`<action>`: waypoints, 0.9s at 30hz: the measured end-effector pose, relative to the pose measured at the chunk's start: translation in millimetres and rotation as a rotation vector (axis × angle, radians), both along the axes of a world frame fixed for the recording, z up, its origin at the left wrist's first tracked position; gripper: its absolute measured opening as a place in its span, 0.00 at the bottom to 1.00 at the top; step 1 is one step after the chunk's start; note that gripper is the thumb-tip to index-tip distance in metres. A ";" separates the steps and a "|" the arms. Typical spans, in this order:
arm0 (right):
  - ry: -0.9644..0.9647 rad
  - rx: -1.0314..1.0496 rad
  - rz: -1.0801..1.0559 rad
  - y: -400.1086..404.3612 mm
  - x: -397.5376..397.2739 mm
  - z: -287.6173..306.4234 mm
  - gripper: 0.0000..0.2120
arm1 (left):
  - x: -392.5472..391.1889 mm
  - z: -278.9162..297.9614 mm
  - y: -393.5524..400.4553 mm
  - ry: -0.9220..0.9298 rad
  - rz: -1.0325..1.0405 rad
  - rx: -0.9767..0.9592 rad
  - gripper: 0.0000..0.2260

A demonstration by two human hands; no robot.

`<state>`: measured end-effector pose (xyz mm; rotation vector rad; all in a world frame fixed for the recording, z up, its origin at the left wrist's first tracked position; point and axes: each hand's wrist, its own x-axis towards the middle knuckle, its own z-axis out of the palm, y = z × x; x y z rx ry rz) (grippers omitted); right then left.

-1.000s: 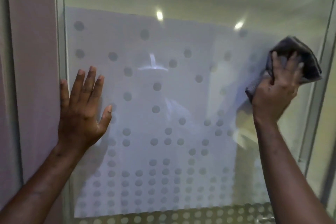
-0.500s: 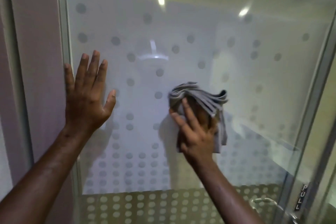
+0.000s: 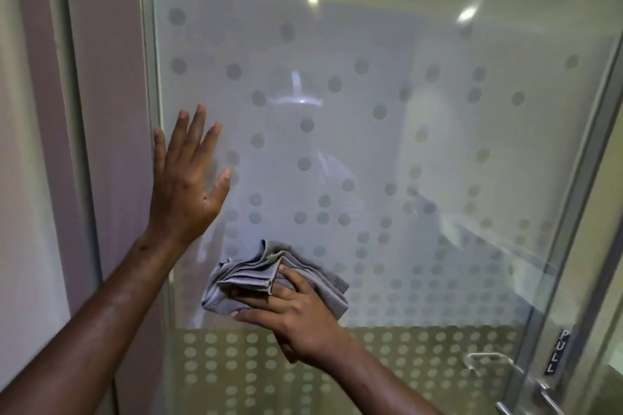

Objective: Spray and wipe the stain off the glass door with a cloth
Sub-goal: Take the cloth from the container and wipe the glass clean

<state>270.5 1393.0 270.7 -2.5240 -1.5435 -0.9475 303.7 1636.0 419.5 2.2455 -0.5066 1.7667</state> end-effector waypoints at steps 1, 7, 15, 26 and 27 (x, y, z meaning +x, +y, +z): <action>0.093 0.022 0.019 -0.8 -5.4 1.5 0.31 | -5.8 -5.4 -2.0 0.020 -0.040 -0.023 0.28; 0.667 0.591 0.189 1.2 -36.3 -8.2 0.26 | -48.9 -60.2 -15.3 0.168 -0.392 -0.201 0.17; 1.819 1.779 0.828 -12.6 -67.6 5.0 0.18 | -110.7 -149.9 -56.3 0.646 -0.742 -0.896 0.15; 1.909 1.815 0.547 -26.1 -98.2 -23.0 0.26 | -151.2 -199.6 -130.7 1.305 -1.310 -1.362 0.37; 1.931 1.777 0.579 -28.9 -100.4 -24.8 0.28 | -148.9 -203.1 -131.3 1.281 -1.326 -1.415 0.36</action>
